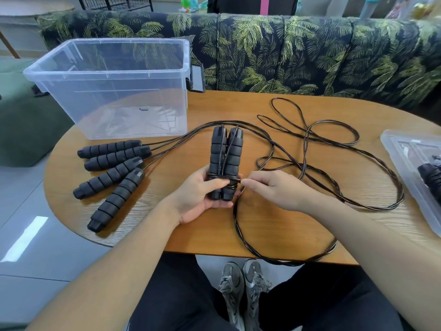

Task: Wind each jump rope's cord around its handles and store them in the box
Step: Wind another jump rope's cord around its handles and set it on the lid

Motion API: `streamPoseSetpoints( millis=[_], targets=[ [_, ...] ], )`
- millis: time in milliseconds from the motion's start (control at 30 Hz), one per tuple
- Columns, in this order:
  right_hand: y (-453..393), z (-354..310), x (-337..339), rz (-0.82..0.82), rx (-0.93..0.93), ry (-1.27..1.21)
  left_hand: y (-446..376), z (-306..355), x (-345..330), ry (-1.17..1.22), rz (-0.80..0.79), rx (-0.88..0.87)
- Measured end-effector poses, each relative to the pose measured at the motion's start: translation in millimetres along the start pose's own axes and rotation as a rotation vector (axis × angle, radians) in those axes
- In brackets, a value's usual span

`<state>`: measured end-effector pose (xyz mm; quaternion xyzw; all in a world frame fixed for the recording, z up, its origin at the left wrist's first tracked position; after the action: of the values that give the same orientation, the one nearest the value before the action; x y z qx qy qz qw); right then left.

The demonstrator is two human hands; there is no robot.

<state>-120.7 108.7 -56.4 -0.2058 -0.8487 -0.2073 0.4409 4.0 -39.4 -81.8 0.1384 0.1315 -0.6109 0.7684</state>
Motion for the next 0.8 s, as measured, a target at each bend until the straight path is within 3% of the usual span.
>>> streamPoseSetpoints(
  millis=[167,267,500,600,700,800],
  targets=[
    [5.4,-3.8,-2.9,-0.113,0.06,0.043,3.3,1.4,0.4,0.095,-0.144,-0.046],
    [1.0,1.6,5.0,-0.117,-0.015,0.025,3.0,2.3,-1.4,0.101,-0.193,-0.083],
    [-17.2,11.2,20.3,-0.091,-0.128,0.111,2.7,0.2,5.6,0.075,-0.085,-0.057],
    [-20.1,5.7,24.0,-0.1,0.017,0.147,2.9,-1.9,2.5,0.05,-0.203,-0.044],
    [-18.1,-5.0,31.7,-0.277,0.234,-0.013,3.1,-4.0,-1.0,0.007,-0.258,-0.027],
    [-30.0,12.8,39.4,-0.402,0.152,0.013,2.7,-4.3,-2.8,-0.059,-0.245,-0.014]
  ],
)
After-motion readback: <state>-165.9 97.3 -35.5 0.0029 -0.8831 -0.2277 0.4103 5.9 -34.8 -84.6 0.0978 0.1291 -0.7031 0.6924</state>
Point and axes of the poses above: each hand's wrist, its own y-axis away from the middle knuckle, its own x-axis out of the back of the hand, z = x × y, the point moved 4 cm from there along -y, towards the middle knuckle, and after that the axes turned 9 degrees about -x, right-handed, at the moved point
